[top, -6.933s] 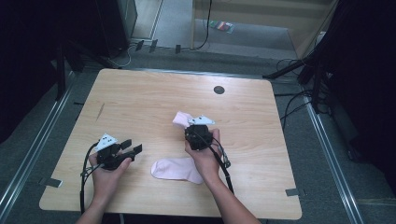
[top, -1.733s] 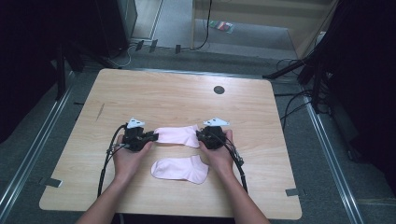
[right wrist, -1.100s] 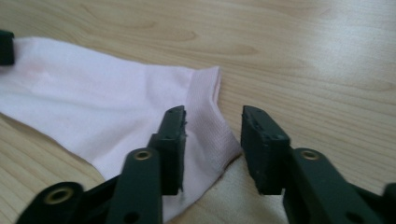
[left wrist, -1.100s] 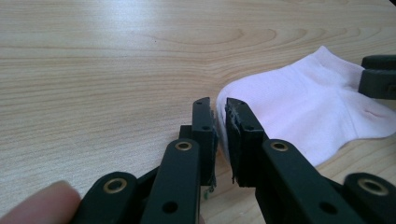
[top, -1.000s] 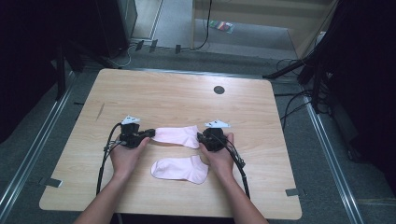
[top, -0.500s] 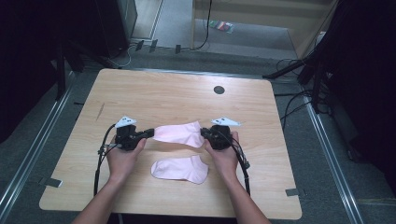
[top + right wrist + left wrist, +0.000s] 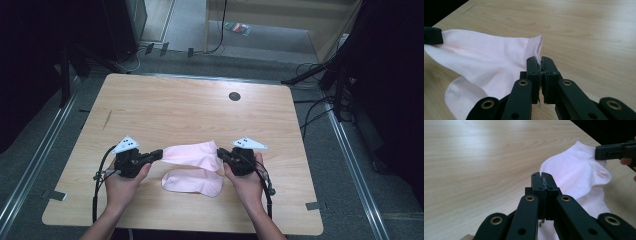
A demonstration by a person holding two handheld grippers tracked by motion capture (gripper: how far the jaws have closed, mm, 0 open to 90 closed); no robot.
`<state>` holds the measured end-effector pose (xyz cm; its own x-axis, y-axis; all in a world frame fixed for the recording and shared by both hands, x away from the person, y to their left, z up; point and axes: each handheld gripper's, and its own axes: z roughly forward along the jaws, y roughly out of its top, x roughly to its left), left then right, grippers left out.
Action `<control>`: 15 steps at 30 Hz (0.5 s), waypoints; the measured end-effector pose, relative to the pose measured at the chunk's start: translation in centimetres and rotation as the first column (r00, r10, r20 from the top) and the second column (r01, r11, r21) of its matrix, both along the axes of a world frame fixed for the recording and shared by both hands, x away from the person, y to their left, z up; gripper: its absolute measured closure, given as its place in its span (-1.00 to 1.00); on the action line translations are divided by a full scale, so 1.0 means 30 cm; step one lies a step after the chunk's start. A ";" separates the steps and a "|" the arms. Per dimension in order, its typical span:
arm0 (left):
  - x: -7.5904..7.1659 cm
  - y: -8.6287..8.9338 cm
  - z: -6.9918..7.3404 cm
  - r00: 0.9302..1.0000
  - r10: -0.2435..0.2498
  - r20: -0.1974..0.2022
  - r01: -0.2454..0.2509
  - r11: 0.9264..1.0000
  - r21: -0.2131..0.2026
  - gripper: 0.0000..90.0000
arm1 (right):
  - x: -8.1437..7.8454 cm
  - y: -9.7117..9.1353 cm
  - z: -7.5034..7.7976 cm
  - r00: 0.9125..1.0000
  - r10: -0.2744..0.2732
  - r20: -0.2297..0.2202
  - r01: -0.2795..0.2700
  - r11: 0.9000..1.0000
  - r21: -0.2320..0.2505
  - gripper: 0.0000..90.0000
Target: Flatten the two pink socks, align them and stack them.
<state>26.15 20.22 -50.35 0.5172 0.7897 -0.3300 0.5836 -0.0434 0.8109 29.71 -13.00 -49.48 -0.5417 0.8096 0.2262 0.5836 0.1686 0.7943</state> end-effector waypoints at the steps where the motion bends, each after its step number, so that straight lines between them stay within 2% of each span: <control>1: 0.000 0.000 0.000 1.000 0.000 0.000 0.000 1.000 0.000 1.00 | 0.000 0.000 0.000 1.000 0.000 0.000 0.000 1.000 0.000 0.92; 2: -0.021 0.003 -0.005 1.000 -0.013 -0.012 0.013 1.000 -0.002 1.00 | -0.029 -0.006 -0.010 1.000 0.009 -0.009 -0.009 1.000 -0.005 0.92; 8: -0.075 0.008 -0.028 0.998 -0.041 -0.040 0.041 0.999 -0.002 1.00 | -0.088 -0.023 -0.035 0.999 0.025 -0.040 -0.025 1.000 0.004 0.92; 15: -0.114 0.022 -0.073 0.996 -0.041 -0.074 0.042 0.999 0.014 1.00 | -0.146 -0.024 -0.055 0.998 0.050 -0.048 -0.051 0.999 -0.018 0.92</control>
